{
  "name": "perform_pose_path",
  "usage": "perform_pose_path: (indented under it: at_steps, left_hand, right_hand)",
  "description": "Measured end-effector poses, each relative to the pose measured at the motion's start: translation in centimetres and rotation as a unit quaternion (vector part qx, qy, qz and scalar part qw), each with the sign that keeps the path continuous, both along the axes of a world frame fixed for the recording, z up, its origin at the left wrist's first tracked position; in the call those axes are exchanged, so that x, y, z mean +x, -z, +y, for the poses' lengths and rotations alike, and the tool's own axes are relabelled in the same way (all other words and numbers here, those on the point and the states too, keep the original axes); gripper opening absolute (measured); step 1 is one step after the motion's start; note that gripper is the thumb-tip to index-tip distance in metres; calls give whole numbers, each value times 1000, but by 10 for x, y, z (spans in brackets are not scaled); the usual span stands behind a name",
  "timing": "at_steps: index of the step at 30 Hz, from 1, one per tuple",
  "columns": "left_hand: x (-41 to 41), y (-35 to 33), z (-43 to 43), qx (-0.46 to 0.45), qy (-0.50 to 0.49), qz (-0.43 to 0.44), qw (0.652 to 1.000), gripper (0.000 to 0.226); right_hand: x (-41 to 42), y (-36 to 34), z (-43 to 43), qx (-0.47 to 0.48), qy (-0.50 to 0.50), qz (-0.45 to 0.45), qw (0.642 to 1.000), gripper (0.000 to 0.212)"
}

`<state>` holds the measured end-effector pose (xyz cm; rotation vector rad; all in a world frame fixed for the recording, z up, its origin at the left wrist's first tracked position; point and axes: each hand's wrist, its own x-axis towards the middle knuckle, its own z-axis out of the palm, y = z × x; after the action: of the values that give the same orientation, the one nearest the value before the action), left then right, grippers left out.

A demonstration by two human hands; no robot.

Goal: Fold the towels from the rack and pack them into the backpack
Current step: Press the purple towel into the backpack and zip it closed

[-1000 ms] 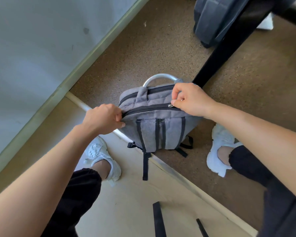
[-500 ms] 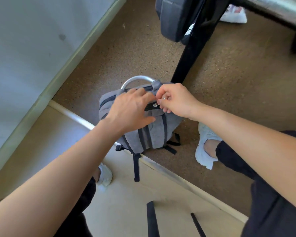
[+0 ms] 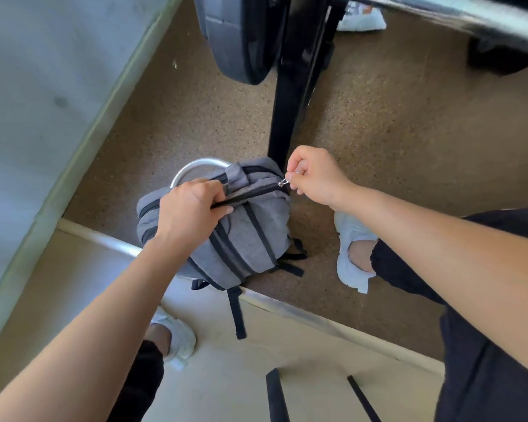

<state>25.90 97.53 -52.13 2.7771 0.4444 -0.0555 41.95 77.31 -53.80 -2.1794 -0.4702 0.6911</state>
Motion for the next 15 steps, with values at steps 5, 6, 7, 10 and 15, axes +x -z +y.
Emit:
perform_pose_path:
  at_steps: [5,6,7,10,15]
  left_hand:
    - [1,1,0,7,0,7,1000,30]
    - [1,1,1,6,-2,7,1000,30]
    - [1,1,1,5,-1,6,1000,31]
    - [-2,1,-5,4,8,7,1000,31]
    - [-4,4,-5,10,20,-10,1000,29]
  right_hand:
    - [3,57,-18,-68,128,100,984,17]
    - [-2,69,-19,-79,145,116,980,17]
    - [-8,80,-20,-90,156,126,975,17]
    - [-25,106,-20,-118,160,132,971,21]
    - [-28,110,-11,-151,121,82,978,16]
